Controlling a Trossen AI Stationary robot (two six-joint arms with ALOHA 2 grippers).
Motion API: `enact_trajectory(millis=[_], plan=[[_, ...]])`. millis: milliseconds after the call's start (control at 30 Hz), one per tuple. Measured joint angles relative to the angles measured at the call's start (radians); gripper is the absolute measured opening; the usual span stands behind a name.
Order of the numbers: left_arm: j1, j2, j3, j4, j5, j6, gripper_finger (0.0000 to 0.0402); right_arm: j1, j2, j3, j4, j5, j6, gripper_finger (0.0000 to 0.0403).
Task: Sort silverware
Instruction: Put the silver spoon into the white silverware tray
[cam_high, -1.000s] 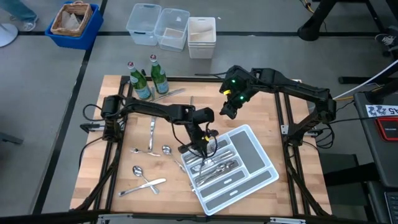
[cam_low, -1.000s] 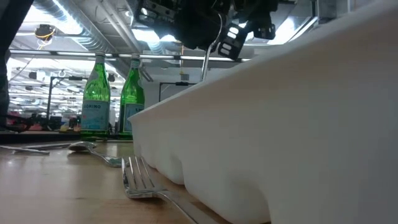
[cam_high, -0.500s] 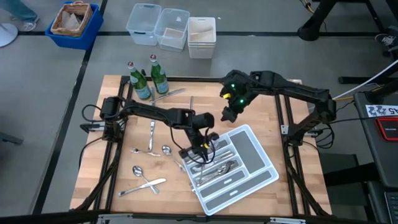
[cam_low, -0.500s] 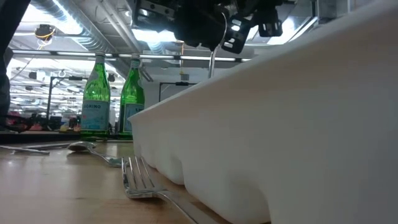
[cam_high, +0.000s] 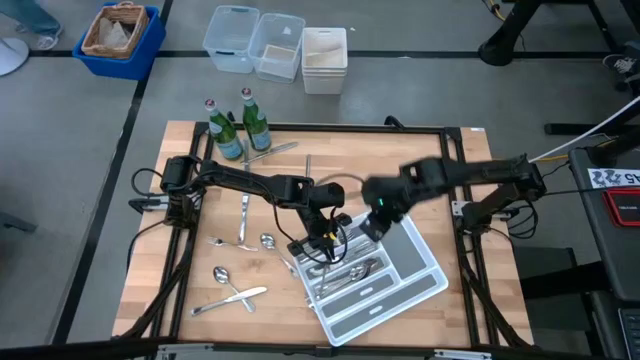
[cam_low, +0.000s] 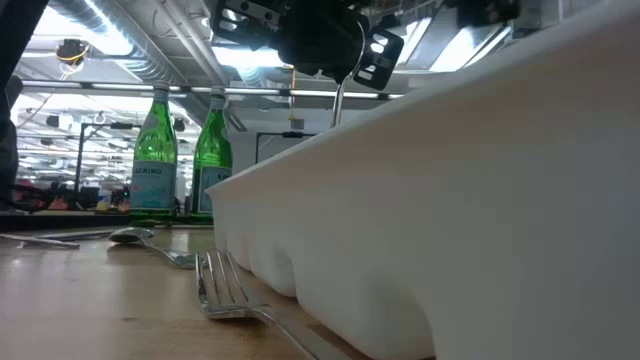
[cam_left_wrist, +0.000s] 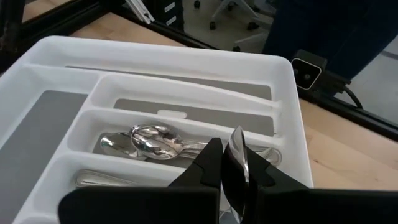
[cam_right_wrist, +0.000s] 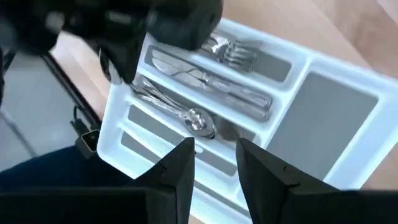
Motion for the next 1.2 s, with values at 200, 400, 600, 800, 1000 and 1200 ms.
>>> enact_trajectory(millis=[200,400,600,800,1000,1200], plan=[[0.0,0.0,-0.001,-0.001,-0.002,-0.045,0.0007,0.226,0.0,0.0,-0.002,0.273,0.29,0.012],[-0.007,0.0,-0.001,-0.001,-0.002,-0.078,0.0004,0.458,0.04,0.0,0.056,0.569,0.581,0.012],[-0.027,0.0,-0.001,0.006,-0.003,-0.097,0.0009,0.571,0.15,0.0,0.2,0.751,0.66,0.012],[-0.046,-0.002,-0.001,0.011,-0.01,-0.099,0.0006,0.562,0.279,0.0,0.288,0.777,0.666,0.012],[-0.055,-0.003,-0.001,0.016,-0.034,-0.137,0.001,0.545,0.369,0.0,0.331,0.822,0.666,0.012],[-0.056,-0.003,-0.001,0.048,-0.034,-0.167,0.0012,0.528,0.427,0.0,0.401,0.867,0.665,0.012]])
